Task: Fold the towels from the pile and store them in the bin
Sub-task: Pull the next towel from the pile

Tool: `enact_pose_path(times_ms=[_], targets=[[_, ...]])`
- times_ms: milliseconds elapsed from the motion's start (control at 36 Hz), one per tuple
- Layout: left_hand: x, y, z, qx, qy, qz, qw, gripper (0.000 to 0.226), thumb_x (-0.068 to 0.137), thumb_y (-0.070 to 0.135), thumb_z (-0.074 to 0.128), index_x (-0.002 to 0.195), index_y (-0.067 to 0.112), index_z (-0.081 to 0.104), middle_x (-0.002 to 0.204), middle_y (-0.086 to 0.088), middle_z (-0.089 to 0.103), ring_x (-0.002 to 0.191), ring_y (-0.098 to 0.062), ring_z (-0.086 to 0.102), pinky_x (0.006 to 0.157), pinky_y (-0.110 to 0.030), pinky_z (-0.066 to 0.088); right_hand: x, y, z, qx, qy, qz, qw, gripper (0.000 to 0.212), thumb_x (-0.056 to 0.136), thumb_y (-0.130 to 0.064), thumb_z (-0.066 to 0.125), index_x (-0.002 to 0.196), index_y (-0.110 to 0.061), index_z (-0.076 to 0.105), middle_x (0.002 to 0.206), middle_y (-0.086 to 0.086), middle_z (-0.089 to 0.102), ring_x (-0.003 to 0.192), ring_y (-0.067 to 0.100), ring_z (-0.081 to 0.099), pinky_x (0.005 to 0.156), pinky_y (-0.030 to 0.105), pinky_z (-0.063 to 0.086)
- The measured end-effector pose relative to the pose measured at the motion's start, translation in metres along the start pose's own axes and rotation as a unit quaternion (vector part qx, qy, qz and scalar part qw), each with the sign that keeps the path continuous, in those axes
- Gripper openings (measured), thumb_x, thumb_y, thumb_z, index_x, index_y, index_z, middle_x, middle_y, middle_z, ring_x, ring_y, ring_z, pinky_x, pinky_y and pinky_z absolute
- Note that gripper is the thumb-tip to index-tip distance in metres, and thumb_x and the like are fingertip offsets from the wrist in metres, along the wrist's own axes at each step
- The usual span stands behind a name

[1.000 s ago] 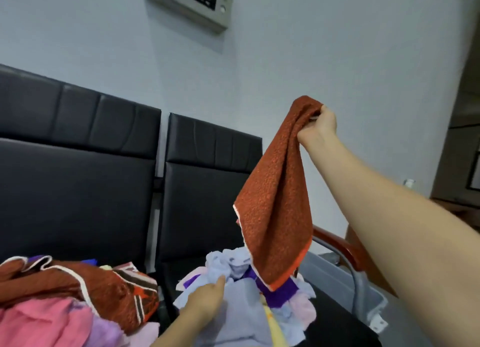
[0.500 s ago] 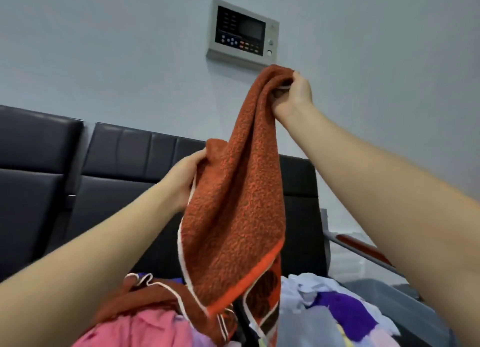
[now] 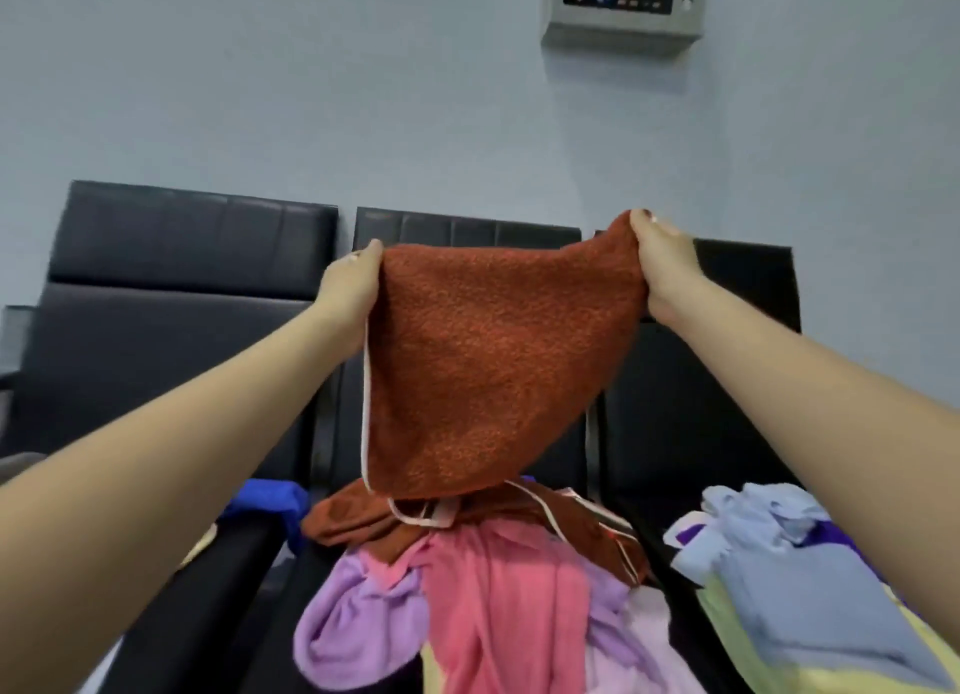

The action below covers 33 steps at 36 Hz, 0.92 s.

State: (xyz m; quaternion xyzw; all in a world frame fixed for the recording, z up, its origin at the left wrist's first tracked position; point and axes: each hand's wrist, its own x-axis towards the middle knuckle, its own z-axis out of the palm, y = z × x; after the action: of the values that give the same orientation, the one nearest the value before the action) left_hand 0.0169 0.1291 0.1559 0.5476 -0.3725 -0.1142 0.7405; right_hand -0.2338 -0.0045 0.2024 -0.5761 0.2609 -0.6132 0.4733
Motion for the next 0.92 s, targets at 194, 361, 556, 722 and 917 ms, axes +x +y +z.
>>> enact_pose_path(times_ms=[194,361,556,722,917], targets=[[-0.048,-0.112,-0.019,0.301,-0.068,-0.021,0.951,0.046,0.104,0.031,0.036,0.101,-0.005,0.066,0.109,-0.022,0.066,0.108,-0.034,0.059,0.083,-0.032,0.040,-0.045,0.155,-0.020,0.084,0.083,0.217,0.969,0.023,0.102,-0.032,0.048,0.096,-0.013,0.061,0.100,0.009,0.064,0.072,0.020,0.061,0.065,0.031,0.052],[-0.090,-0.205,-0.036,0.385,-0.124,-0.100,0.909,0.041,0.102,0.042,0.036,0.104,0.010,0.062,0.109,-0.011,0.068,0.111,-0.028,0.060,0.083,-0.029,0.038,-0.119,0.232,-0.034,0.093,-0.002,0.363,0.927,0.043,0.105,-0.042,0.033,0.087,-0.013,0.059,0.068,0.007,0.066,0.066,0.020,0.058,0.048,0.026,0.045],[-0.122,-0.241,-0.061,0.265,-0.135,-0.220,0.929,0.064,0.073,0.069,0.065,0.111,0.016,0.065,0.112,-0.001,0.066,0.108,-0.022,0.062,0.099,-0.036,0.047,-0.160,0.258,-0.067,-0.032,-0.082,0.276,0.957,0.026,0.087,-0.035,0.070,0.105,-0.016,0.071,0.108,0.008,0.074,0.103,0.025,0.069,0.103,0.044,0.048],[-0.136,-0.238,-0.079,0.174,-0.248,-0.295,0.906,0.047,0.067,0.058,0.077,0.093,0.019,0.071,0.095,-0.002,0.074,0.092,-0.017,0.069,0.091,-0.032,0.053,-0.180,0.241,-0.077,-0.003,-0.202,0.282,0.938,0.032,0.078,-0.018,0.073,0.109,-0.017,0.067,0.110,0.011,0.073,0.108,0.029,0.067,0.101,0.044,0.048],[-0.154,-0.228,-0.080,0.238,-0.321,-0.221,0.890,0.009,0.093,0.018,0.063,0.085,0.020,0.067,0.074,0.013,0.072,0.074,0.004,0.067,0.064,-0.007,0.049,-0.183,0.221,-0.086,-0.189,-0.371,0.258,0.872,0.054,0.068,-0.012,0.083,0.113,-0.029,0.058,0.103,-0.010,0.074,0.098,0.003,0.069,0.075,0.014,0.052]])
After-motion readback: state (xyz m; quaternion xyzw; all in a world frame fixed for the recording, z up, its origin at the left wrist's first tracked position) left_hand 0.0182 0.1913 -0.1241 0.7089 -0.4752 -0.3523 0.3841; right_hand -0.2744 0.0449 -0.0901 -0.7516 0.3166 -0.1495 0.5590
